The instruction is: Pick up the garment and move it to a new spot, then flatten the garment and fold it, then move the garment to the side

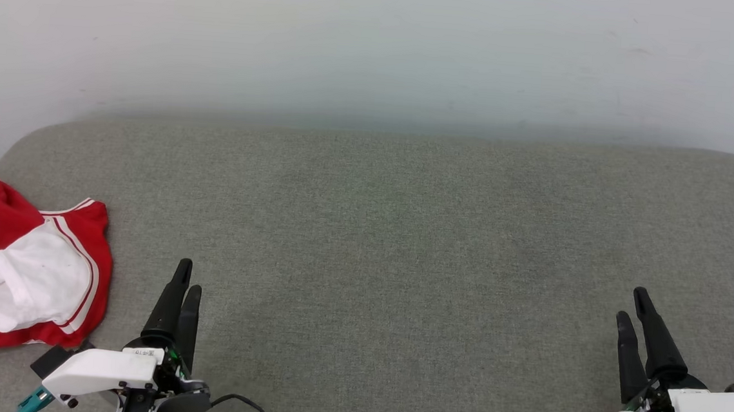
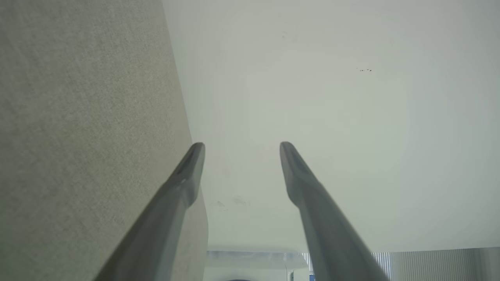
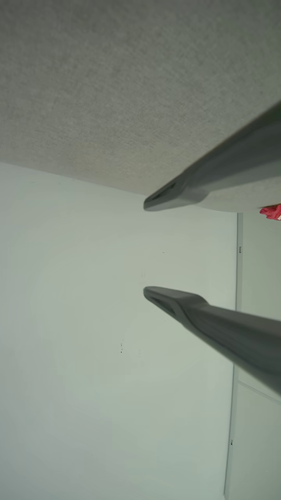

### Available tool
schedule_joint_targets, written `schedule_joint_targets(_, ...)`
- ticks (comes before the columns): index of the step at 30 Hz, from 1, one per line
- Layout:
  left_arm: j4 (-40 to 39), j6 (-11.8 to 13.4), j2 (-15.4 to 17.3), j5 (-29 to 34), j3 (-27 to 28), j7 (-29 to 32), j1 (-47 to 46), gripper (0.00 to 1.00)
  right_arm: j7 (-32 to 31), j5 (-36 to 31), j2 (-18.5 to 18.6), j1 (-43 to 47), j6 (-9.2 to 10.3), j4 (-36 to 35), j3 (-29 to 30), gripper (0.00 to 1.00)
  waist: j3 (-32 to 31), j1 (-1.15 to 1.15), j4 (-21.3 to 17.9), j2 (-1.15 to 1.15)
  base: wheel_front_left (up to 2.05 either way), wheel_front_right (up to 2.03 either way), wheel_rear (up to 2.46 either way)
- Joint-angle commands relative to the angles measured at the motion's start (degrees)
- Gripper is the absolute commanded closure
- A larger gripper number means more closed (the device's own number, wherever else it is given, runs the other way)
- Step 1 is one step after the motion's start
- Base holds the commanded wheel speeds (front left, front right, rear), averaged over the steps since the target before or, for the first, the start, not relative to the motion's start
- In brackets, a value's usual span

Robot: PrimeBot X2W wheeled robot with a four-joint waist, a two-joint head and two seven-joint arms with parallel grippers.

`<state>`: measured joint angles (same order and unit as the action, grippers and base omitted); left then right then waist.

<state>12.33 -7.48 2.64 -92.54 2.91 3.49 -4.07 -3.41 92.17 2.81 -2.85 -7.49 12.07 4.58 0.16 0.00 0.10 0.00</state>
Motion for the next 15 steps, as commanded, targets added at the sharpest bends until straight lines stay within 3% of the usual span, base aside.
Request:
schedule_joint_targets(1,-2.24,0.0,0.14,-0.43,-0.71,-0.77,-0.61,0.0,0.82,-0.5,0.11,-0.24,0.0,-2.15,-0.5,0.0,-0.02,0.0,0.03,0.0,0.0,0.0,0.0)
schedule_joint_targets(15,-7.44,0.0,0.31,1.5,-3.8,-3.87,0.53,0.0,4.07,-4.49,0.68,1.38,0.0,-6.4,-2.33,0.0,-0.22,0.0,0.33,0.0,0.0,0.0,0.0)
